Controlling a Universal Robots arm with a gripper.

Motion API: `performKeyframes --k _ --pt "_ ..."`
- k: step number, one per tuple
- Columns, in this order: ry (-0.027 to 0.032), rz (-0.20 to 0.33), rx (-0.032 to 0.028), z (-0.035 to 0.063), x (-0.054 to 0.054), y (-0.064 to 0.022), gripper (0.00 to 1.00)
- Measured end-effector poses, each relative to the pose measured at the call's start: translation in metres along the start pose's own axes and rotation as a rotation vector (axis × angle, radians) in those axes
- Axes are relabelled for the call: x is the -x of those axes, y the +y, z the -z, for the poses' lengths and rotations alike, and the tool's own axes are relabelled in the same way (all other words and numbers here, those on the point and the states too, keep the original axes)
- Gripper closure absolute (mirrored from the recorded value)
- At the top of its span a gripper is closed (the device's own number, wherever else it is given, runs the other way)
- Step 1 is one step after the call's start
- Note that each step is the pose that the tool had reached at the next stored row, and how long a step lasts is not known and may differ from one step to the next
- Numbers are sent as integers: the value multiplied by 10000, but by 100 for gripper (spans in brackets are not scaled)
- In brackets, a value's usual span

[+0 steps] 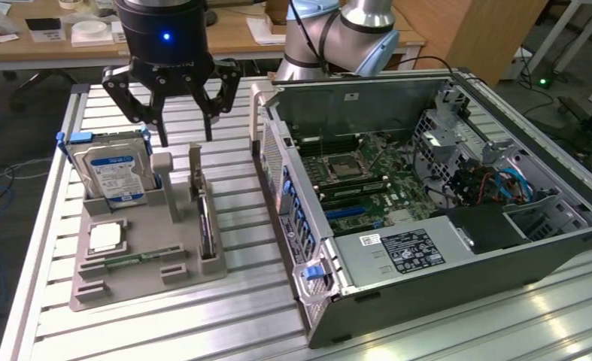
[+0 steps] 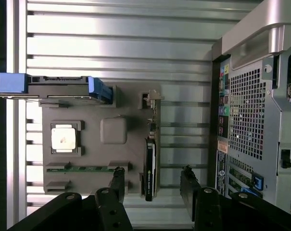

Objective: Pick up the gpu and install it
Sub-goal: 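Pick up the gpu and move the gpu toward the slot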

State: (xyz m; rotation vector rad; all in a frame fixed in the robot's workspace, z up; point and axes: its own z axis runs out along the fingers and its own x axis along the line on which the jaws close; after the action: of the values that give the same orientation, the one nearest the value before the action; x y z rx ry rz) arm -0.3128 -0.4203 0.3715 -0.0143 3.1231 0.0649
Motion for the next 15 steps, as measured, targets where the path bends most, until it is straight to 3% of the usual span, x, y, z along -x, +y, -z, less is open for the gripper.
performKeyframes --k 15 --pt "4 151 4 -21 0 -25 41"
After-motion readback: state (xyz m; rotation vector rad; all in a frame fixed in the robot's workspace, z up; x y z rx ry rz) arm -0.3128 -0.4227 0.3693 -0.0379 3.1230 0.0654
